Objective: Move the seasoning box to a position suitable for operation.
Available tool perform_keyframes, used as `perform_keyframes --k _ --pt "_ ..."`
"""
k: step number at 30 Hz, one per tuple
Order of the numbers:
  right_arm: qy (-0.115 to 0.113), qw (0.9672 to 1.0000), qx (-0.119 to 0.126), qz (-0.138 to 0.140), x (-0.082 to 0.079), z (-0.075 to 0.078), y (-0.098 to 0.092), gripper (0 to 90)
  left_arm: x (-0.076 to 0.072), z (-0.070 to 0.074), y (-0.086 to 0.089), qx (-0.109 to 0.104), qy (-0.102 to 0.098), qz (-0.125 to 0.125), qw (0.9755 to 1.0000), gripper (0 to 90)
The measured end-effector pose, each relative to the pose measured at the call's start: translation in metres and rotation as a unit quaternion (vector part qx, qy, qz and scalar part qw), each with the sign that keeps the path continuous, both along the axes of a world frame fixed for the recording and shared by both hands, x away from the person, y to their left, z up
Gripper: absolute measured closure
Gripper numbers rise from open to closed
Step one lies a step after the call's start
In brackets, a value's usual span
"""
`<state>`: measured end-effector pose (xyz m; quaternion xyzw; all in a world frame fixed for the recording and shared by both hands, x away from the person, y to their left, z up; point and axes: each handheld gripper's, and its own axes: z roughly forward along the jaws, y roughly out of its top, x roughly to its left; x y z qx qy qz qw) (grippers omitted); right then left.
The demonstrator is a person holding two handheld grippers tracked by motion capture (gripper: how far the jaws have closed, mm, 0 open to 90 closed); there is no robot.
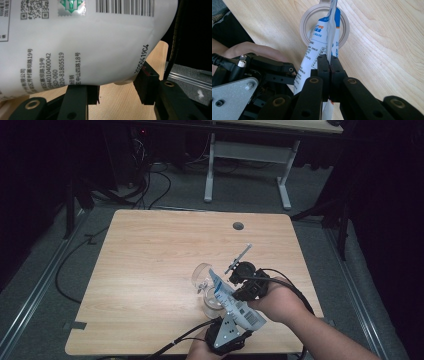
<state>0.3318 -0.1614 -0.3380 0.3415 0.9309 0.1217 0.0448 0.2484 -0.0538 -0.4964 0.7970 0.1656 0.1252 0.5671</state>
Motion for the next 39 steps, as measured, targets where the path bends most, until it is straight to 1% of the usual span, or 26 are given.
perform_keyframes --k 7,13,39 --pt "0.001 1.0 0.0 0.001 -0.0002 -0.0007 -0.0017 89.6 -0.0004 0.0001 -0.0008 0.002 0.0 -0.002 1.0 59.9" --pt "0.0 1.0 0.002 0.0 0.0 -0.0003 -0.0019 89.6 0.0001 0.0017 -0.0008 -0.003 0.005 -0.005 1.0 59.8" --pt "-0.003 1.0 0.002 0.001 -0.0003 0.001 -0.002 89.7 0.0001 0.0035 -0.0008 -0.005 0.007 -0.007 0.9999 59.8"
